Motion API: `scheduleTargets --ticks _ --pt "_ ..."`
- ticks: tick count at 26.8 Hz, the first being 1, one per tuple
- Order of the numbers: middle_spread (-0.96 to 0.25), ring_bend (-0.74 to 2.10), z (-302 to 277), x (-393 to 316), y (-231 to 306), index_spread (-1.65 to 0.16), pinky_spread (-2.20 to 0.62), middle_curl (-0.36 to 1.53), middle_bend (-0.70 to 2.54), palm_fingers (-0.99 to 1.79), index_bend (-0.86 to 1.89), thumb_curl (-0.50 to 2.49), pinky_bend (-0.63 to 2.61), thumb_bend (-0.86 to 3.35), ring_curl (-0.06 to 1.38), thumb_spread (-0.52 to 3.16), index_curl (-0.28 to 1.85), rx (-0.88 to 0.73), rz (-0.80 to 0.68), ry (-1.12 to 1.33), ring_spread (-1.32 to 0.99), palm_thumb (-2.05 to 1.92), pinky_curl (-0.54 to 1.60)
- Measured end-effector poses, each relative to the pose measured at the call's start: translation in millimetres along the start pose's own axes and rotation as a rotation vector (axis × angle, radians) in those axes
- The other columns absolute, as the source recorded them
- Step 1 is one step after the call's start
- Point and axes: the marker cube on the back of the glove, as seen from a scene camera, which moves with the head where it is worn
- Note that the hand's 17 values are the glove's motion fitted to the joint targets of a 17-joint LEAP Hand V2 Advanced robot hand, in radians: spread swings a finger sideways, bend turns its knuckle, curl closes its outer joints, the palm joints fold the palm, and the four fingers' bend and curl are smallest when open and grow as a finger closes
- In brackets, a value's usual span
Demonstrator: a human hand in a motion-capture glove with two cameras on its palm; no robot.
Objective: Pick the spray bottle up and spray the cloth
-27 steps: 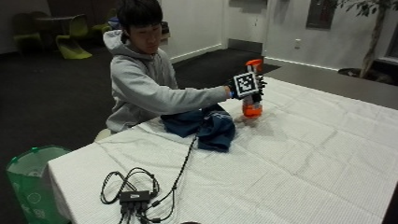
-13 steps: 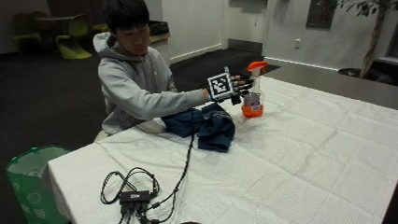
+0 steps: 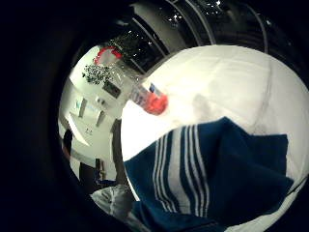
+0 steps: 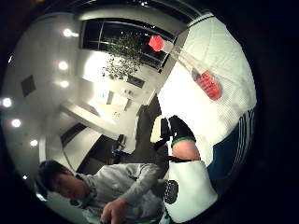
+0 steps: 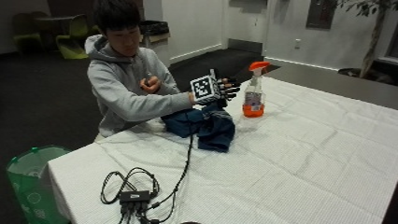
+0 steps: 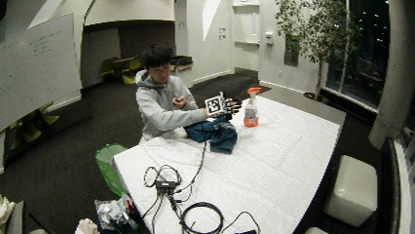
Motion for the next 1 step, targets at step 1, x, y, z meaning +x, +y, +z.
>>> scheduleTargets --ticks 1 --pt "0.02 0.40 -0.1 0.0 0.8 -0.29 0.14 0.37 0.26 0.17 0.12 0.53 0.50 -0.03 0.33 0.82 0.23 0.003 0.001 -0.005 -0.01 0.78 0.38"
